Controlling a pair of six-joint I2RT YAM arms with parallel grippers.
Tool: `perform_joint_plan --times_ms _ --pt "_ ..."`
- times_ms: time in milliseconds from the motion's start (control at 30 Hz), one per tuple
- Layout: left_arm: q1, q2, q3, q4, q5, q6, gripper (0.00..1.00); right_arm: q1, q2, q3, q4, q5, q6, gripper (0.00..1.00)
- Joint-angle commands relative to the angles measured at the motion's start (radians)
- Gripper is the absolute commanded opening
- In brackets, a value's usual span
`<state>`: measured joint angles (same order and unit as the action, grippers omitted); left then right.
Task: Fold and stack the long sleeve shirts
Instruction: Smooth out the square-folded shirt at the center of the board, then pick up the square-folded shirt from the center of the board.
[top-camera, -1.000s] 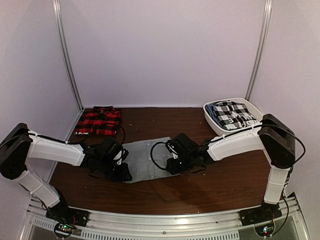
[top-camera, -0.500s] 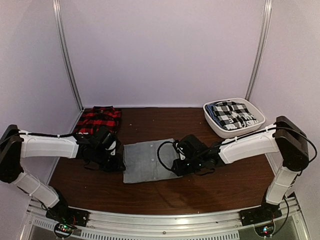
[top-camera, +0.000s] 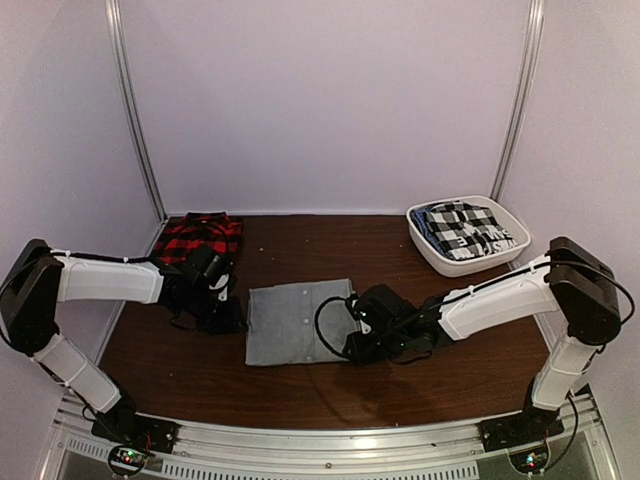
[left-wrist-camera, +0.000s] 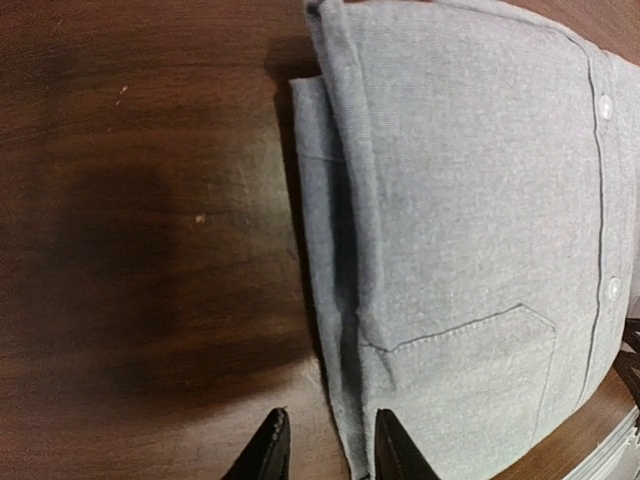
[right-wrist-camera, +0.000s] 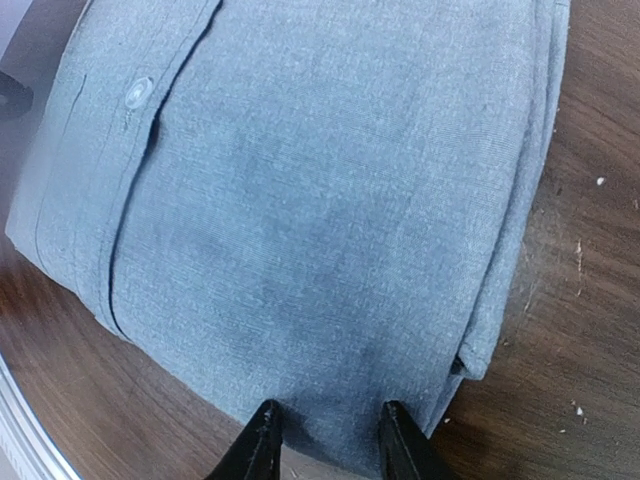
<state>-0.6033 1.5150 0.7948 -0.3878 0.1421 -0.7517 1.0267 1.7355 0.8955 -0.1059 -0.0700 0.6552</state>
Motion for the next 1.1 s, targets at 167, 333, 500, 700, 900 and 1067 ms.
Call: perform_joint_plan --times_ms 167,333,500,700,900,1067 --pt "0.021 0.080 0.033 0.074 0.054 0.037 0.37 0.015 -0.033 -0.051 0.025 0.025 0.048 0.35" --pt "0.028 0.092 0.024 0.091 0.071 0.034 0.40 0.014 -0.112 -0.036 0.008 0.094 0.042 0.34" --pt "0.031 0.113 0.037 0.085 0.069 0.035 0.41 0.013 -0.202 -0.033 -0.006 0.190 0.041 0.35" --pt "0.031 0.147 0.052 0.081 0.089 0.041 0.43 0.009 -0.313 -0.035 -0.017 0.265 0.022 0.37" --pt "0.030 0.179 0.059 0.088 0.114 0.042 0.44 -0.012 -0.403 -0.043 -0.025 0.325 -0.011 0.55" --pt "0.028 0.187 0.058 0.089 0.114 0.032 0.44 -0.035 -0.447 -0.041 -0.048 0.369 -0.022 0.95"
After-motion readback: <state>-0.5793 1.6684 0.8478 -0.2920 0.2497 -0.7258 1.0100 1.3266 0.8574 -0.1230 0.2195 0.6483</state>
